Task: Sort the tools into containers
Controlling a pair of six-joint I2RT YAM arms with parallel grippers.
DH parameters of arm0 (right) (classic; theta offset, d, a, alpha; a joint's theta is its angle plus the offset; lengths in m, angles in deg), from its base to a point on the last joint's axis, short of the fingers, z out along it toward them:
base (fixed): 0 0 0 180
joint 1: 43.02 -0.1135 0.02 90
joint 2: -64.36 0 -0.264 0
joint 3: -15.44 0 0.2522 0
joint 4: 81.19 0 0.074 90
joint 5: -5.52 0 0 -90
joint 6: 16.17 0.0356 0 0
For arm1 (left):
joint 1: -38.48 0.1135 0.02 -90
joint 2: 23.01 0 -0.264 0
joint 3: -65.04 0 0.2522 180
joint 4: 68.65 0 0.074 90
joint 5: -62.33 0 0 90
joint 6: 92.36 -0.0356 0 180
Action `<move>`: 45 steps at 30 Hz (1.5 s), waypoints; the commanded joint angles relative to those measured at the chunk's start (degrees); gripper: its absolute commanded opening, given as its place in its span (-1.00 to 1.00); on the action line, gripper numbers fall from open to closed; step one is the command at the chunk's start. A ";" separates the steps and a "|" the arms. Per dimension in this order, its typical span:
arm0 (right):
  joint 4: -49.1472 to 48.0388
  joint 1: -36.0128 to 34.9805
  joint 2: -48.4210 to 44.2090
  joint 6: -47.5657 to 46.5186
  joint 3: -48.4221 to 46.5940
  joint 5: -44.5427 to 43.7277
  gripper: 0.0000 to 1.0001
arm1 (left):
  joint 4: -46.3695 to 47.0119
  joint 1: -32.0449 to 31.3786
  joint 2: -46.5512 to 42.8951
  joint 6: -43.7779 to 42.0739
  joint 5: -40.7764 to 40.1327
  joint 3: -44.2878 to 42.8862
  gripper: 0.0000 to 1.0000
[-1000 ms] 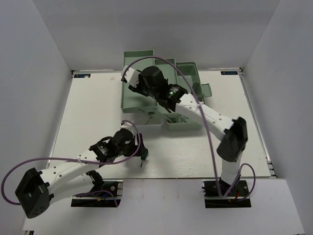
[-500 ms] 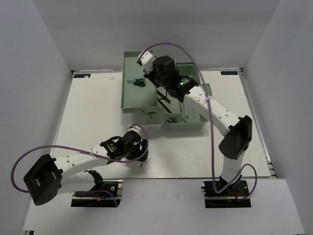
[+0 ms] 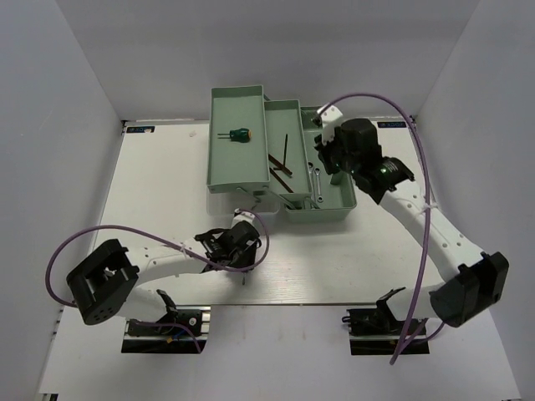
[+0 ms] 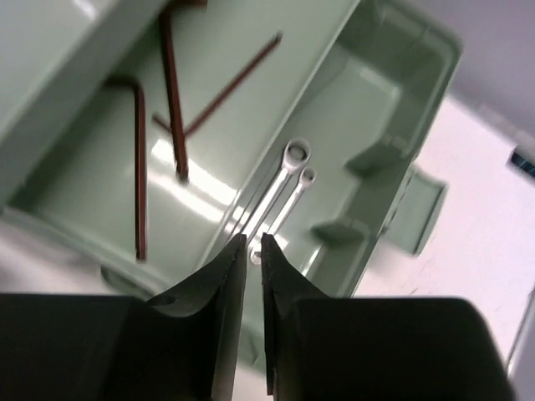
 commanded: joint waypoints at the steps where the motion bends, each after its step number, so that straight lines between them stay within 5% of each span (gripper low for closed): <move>1: 0.17 1.62 -5.45 2.76 3.87 4.72 -0.66 | 0.74 -0.80 2.02 0.86 -2.53 -0.20 0.10; 2: 0.35 2.58 -5.90 3.46 6.32 4.82 -0.66 | 0.74 -1.33 2.03 0.86 -2.53 -0.20 -0.17; 5: 2.63 4.17 -8.88 3.64 8.27 7.71 -0.69 | -1.44 -2.82 0.63 0.86 -2.53 -2.47 -0.48; 7: 3.69 5.31 -11.34 3.65 10.73 7.72 -0.54 | -3.03 -3.88 -3.39 0.86 -0.87 -4.93 -0.76; 8: 5.09 5.58 -12.48 3.47 11.34 7.46 0.06 | -4.08 -4.84 -5.08 -1.57 -0.07 -5.90 -0.83; 10: 5.62 6.81 -14.25 2.68 14.49 5.61 0.66 | -4.09 -5.54 -8.85 -5.18 5.27 -8.79 -0.92; 11: 6.15 7.25 -14.69 2.50 15.47 1.78 0.81 | -3.05 -5.55 -12.44 -6.94 7.30 -10.12 -0.97; 12: 6.59 8.90 -15.48 2.33 17.39 1.04 0.73 | -1.73 -5.55 -14.13 -10.53 11.41 -11.44 -0.99; 13: 6.86 9.79 -15.66 2.67 19.24 0.69 0.41 | -0.93 -5.55 -15.45 -12.13 12.58 -14.67 -1.00; 14: 7.03 10.58 -15.92 2.94 20.91 -0.10 -0.95 | -1.45 -5.55 -16.51 -12.75 9.37 -16.96 -1.00; 15: 7.12 12.68 -16.01 3.37 21.97 -0.37 -1.00 | -3.63 -5.55 -17.13 -12.76 6.73 -19.33 -1.00; 19: 5.81 16.38 -17.77 5.66 27.60 3.75 -1.00 | -5.50 -3.98 -16.53 -13.73 -9.00 -31.10 -1.00; 20: 5.02 17.17 -18.55 6.10 30.65 4.63 -1.00 | -5.50 -3.97 -15.82 -13.73 -17.99 -32.70 -1.00; 25: 5.62 18.50 -21.98 2.16 35.51 25.87 -1.00 | -1.90 -0.37 -7.05 -19.16 -32.66 -42.28 -1.00; 29: 10.72 18.15 -26.20 -17.60 38.68 49.95 -0.33 | -1.71 3.67 3.94 -23.48 -34.17 -50.98 -1.00; 32: 15.64 18.24 -26.03 -22.19 37.54 55.25 -0.05 | -3.73 7.01 11.41 -24.19 -34.17 -56.61 -1.00; 34: 16.78 18.24 -26.21 -24.56 36.40 57.36 0.15 | -4.44 9.56 13.88 -24.19 -33.64 -58.29 -0.85; 38: 19.87 17.89 -23.59 -26.42 31.05 59.74 0.24 | -6.99 13.08 16.35 -21.91 -31.36 -57.69 -0.56; 41: 18.82 17.10 -21.47 -25.28 27.53 61.76 0.34 | -6.38 15.01 15.83 -21.37 -28.20 -56.62 -0.02; 42: 18.81 16.83 -20.42 -25.10 26.91 63.25 0.40 | -6.37 15.02 15.82 -21.37 -27.41 -56.62 0.34; 45: 18.28 13.60 -18.13 -28.93 24.19 66.76 0.63 | -11.46 15.54 16.61 -21.37 -21.62 -61.96 0.67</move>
